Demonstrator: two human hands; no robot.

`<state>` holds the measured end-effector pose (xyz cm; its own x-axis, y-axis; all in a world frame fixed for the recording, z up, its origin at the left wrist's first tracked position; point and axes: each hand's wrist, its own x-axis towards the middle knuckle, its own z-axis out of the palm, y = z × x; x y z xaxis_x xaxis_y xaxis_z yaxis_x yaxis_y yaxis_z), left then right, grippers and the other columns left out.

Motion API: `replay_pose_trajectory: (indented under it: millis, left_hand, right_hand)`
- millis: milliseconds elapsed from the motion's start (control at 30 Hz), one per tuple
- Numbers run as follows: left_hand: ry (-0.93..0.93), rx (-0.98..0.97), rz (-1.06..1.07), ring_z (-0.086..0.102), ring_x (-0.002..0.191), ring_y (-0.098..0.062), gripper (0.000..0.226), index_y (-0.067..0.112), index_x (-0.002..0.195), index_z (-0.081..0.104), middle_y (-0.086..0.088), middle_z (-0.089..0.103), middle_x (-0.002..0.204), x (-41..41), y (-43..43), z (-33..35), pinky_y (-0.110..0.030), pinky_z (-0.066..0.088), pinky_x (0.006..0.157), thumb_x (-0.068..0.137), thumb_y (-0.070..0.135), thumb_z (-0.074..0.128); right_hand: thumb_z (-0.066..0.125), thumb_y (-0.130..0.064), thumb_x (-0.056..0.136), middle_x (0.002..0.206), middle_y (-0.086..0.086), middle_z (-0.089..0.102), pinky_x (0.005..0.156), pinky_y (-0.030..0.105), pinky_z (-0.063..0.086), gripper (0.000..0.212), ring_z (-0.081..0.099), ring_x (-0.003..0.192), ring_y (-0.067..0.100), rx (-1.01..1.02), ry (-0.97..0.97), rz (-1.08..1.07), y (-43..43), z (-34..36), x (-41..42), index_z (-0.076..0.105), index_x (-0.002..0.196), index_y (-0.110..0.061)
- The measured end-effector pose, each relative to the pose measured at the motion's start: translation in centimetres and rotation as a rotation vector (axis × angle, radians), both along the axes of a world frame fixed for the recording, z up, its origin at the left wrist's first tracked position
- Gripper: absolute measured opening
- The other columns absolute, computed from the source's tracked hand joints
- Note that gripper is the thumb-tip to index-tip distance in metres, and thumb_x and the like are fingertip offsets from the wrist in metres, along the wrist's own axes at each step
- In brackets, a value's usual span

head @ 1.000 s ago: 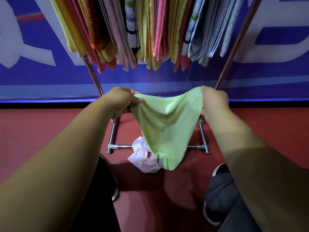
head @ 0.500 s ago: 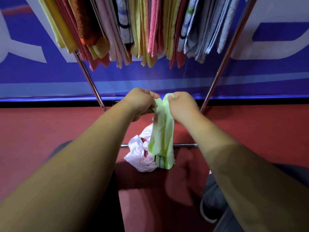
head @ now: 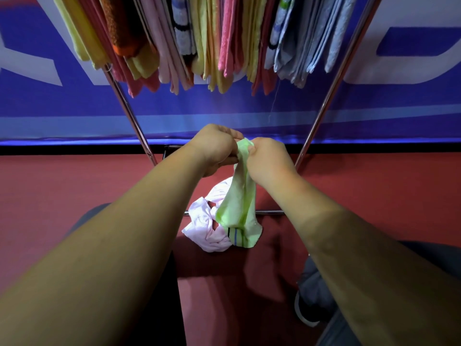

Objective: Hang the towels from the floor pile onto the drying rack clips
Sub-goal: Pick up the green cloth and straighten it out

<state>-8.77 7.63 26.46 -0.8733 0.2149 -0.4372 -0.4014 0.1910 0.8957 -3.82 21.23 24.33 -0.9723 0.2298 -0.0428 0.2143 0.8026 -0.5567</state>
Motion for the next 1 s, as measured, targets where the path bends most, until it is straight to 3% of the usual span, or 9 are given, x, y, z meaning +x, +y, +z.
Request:
replay_pose_trajectory:
  millis: [167, 400, 533, 633, 767, 867, 1000]
  left_hand:
    - [0.015, 0.028, -0.008, 0.075, 0.107, -0.035, 0.045, -0.003, 0.130, 0.067, -0.021, 0.075, 0.118, 0.1, 0.2, 0.0, -0.045, 0.063, 0.095, 0.090, -0.019, 0.052]
    - [0.046, 0.044, -0.091, 0.075, 0.110, -0.031, 0.036, -0.003, 0.132, 0.065, -0.021, 0.077, 0.115, 0.0, 0.0, -0.3, -0.042, 0.061, 0.098, 0.096, -0.005, 0.066]
    - [0.101, 0.020, -0.060, 0.078, 0.100, -0.033, 0.031, -0.004, 0.125, 0.068, -0.027, 0.076, 0.110, -0.1, -0.8, -0.5, -0.036, 0.065, 0.088, 0.094, -0.008, 0.071]
    - [0.144, 0.014, -0.046, 0.078, 0.092, -0.031, 0.036, -0.005, 0.125, 0.066, -0.028, 0.074, 0.112, 0.1, -1.2, -0.1, -0.029, 0.065, 0.077, 0.090, -0.012, 0.074]
    - [0.200, -0.079, -0.051, 0.075, 0.082, -0.023, 0.048, 0.002, 0.129, 0.068, -0.021, 0.067, 0.123, 0.2, -1.2, 0.0, -0.023, 0.063, 0.070, 0.084, -0.006, 0.084]
    - [0.216, -0.128, -0.094, 0.077, 0.087, -0.023, 0.048, 0.007, 0.128, 0.070, -0.014, 0.066, 0.128, 0.2, -1.3, 0.1, -0.031, 0.066, 0.077, 0.083, 0.001, 0.088]
    - [0.269, -0.211, -0.171, 0.073, 0.080, -0.016, 0.040, 0.013, 0.125, 0.072, -0.004, 0.076, 0.112, 0.3, -1.7, 0.4, -0.035, 0.063, 0.075, 0.087, 0.015, 0.087]
  right_hand:
    - [0.050, -0.020, 0.106, 0.102, 0.011, 0.069, 0.072, 0.031, 0.037, 0.018, 0.052, 0.082, 0.029, 0.032, -0.024, 0.016, -0.3, 0.5, 0.3, 0.058, 0.090, -0.017]
    - [0.047, -0.013, 0.099, 0.096, 0.011, 0.067, 0.068, 0.031, 0.042, 0.016, 0.062, 0.082, 0.033, -0.038, -0.094, 0.075, -0.6, 1.0, 0.8, 0.060, 0.090, -0.017]
    - [0.051, -0.017, 0.095, 0.094, 0.010, 0.071, 0.057, 0.030, 0.037, 0.014, 0.063, 0.080, 0.030, -0.097, -0.094, 0.116, -0.7, 1.0, 0.8, 0.065, 0.093, -0.015]
    - [0.059, -0.017, 0.092, 0.081, 0.004, 0.067, 0.053, 0.030, 0.035, 0.011, 0.060, 0.074, 0.025, -0.143, -0.073, 0.147, -0.5, 1.2, 0.9, 0.060, 0.081, -0.019]
    - [0.070, -0.024, 0.093, 0.077, 0.003, 0.068, 0.059, 0.033, 0.041, 0.018, 0.063, 0.077, 0.026, -0.148, -0.023, 0.153, -0.1, 1.1, 0.9, 0.065, 0.078, -0.016]
    - [0.068, -0.022, 0.094, 0.081, 0.008, 0.072, 0.070, 0.040, 0.052, 0.014, 0.068, 0.082, 0.031, -0.153, -0.007, 0.126, 0.2, 0.7, 0.7, 0.071, 0.085, -0.012]
    - [0.058, -0.018, 0.096, 0.078, 0.006, 0.072, 0.069, 0.038, 0.052, 0.019, 0.068, 0.080, 0.030, -0.187, 0.013, 0.119, 0.5, 1.1, 0.7, 0.075, 0.091, -0.012]
